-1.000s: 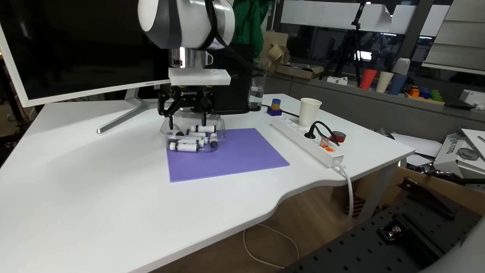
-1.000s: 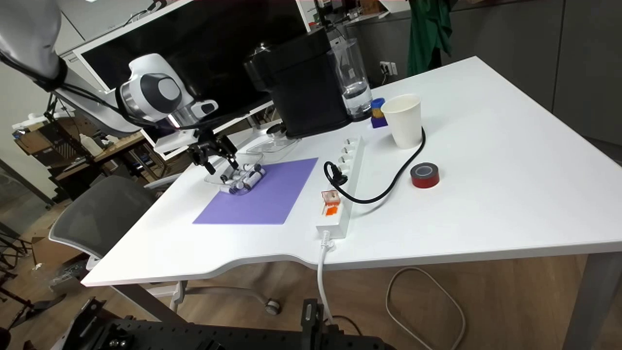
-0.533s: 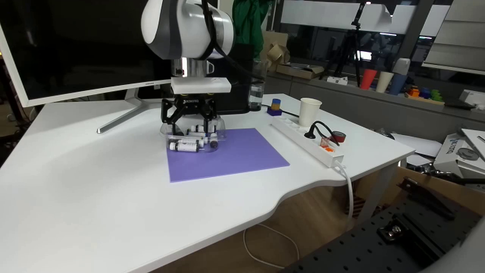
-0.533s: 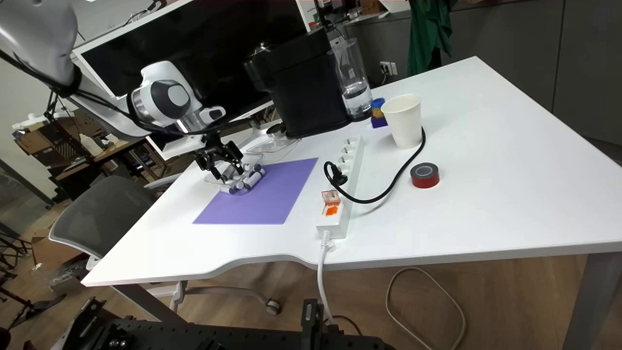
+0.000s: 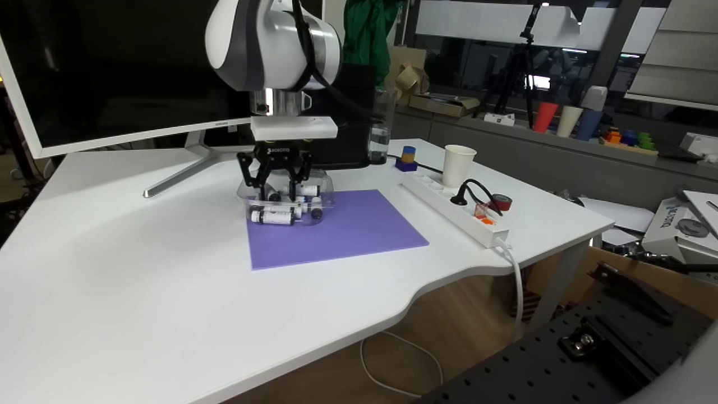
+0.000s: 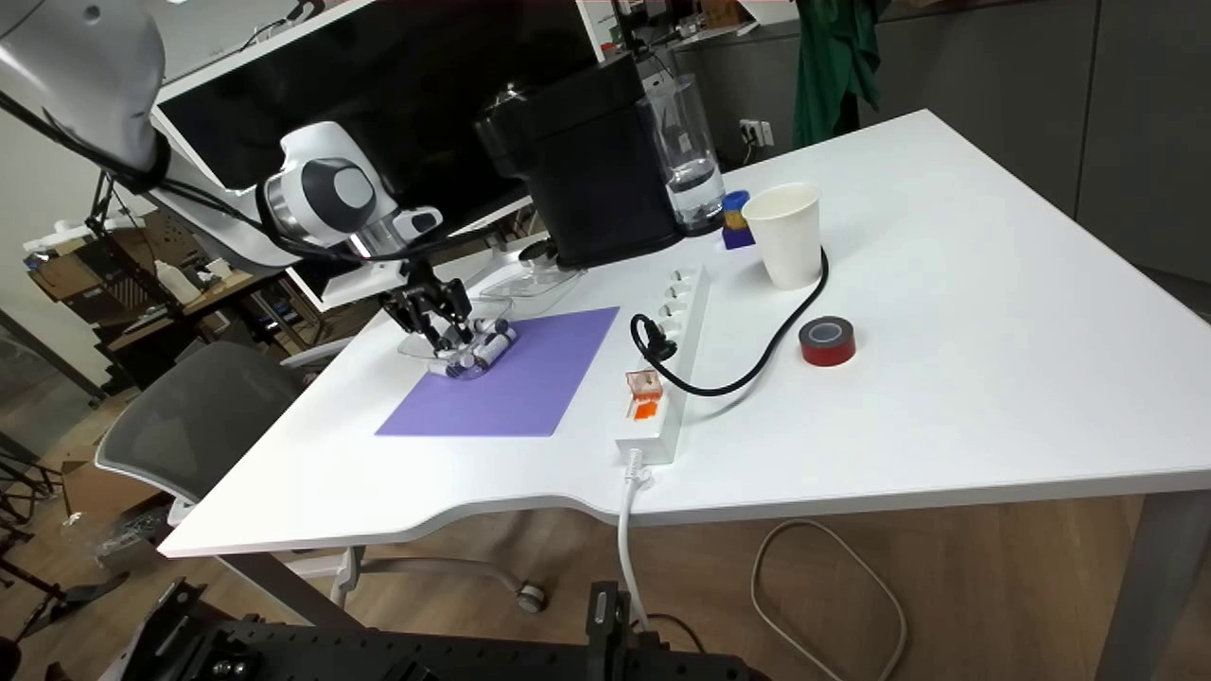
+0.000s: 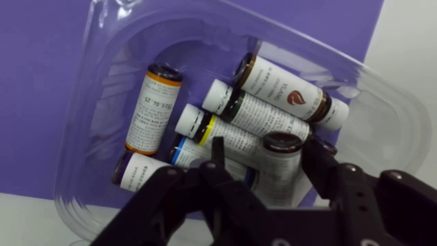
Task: Take one bottle from the clear bowl and put it on the table
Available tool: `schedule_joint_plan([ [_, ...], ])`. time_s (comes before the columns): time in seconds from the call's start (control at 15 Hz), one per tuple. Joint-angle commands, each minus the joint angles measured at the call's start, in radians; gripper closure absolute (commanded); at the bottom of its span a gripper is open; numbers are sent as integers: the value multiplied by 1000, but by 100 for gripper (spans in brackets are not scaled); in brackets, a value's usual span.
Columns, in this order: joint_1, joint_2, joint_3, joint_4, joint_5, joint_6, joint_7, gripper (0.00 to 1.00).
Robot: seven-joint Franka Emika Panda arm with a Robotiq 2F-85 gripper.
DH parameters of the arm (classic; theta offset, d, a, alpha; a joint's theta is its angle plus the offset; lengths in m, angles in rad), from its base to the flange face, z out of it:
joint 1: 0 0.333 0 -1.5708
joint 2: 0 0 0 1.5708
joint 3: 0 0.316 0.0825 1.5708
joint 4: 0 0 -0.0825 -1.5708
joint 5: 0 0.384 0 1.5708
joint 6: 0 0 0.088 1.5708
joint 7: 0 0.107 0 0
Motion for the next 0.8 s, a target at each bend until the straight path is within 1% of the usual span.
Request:
schedule_joint_plan([
  [0.0,5,-10,-5,18,3,-11,-26,69],
  [0.27,5,-83,-7,-26,7,-30,-23,97],
  [0.4,7,-143,-16,-69,2,-42,-13,93],
  [0.6,16,-260,-49,-167,-22,-70,28,93],
  [0.73,24,-340,-84,-241,-54,-84,79,93],
])
